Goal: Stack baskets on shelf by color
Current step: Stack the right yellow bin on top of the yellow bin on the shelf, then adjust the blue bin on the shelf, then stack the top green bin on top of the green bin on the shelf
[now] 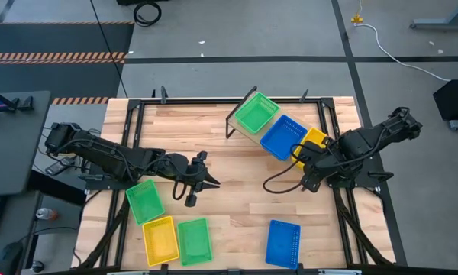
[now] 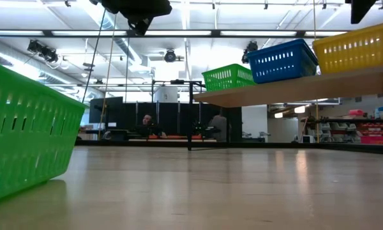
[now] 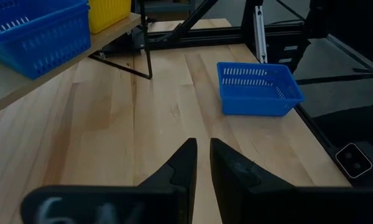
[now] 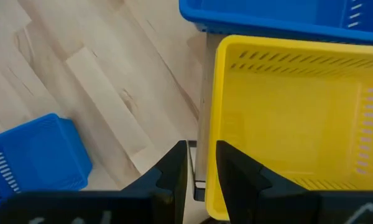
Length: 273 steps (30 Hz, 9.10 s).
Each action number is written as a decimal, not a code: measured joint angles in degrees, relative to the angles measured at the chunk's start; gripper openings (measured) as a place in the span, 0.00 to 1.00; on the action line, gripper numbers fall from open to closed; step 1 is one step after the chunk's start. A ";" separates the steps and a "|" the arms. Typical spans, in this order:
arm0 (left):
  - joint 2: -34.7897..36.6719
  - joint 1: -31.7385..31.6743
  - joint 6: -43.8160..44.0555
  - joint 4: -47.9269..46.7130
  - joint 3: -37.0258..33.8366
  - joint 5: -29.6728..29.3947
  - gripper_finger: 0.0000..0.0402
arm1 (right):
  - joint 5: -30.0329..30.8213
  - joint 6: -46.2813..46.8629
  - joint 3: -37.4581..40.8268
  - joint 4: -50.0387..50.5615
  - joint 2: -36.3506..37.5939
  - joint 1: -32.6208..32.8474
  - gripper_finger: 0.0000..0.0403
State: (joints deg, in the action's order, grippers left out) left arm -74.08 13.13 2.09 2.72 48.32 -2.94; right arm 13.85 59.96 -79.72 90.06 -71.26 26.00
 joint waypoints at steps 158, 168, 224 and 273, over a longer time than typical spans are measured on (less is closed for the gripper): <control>0.00 -0.37 -0.77 -0.94 0.00 -0.02 0.13 | 5.51 -23.67 0.11 -22.51 -13.07 -18.64 0.47; 0.00 -0.37 -0.76 -0.95 0.00 -0.01 0.13 | 5.86 -23.72 0.11 -19.55 -13.07 -18.64 0.47; 0.02 2.02 23.40 -27.32 1.18 -6.87 0.13 | 5.67 -28.19 19.03 -76.09 -13.07 4.54 0.47; -14.78 28.02 62.95 -62.00 6.79 4.22 0.54 | 4.02 -50.57 37.85 -102.11 -13.07 -2.40 0.47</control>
State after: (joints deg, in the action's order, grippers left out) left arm -88.87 41.15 65.04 -59.28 55.11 1.28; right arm 17.87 9.40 -41.88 -12.05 -84.33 23.60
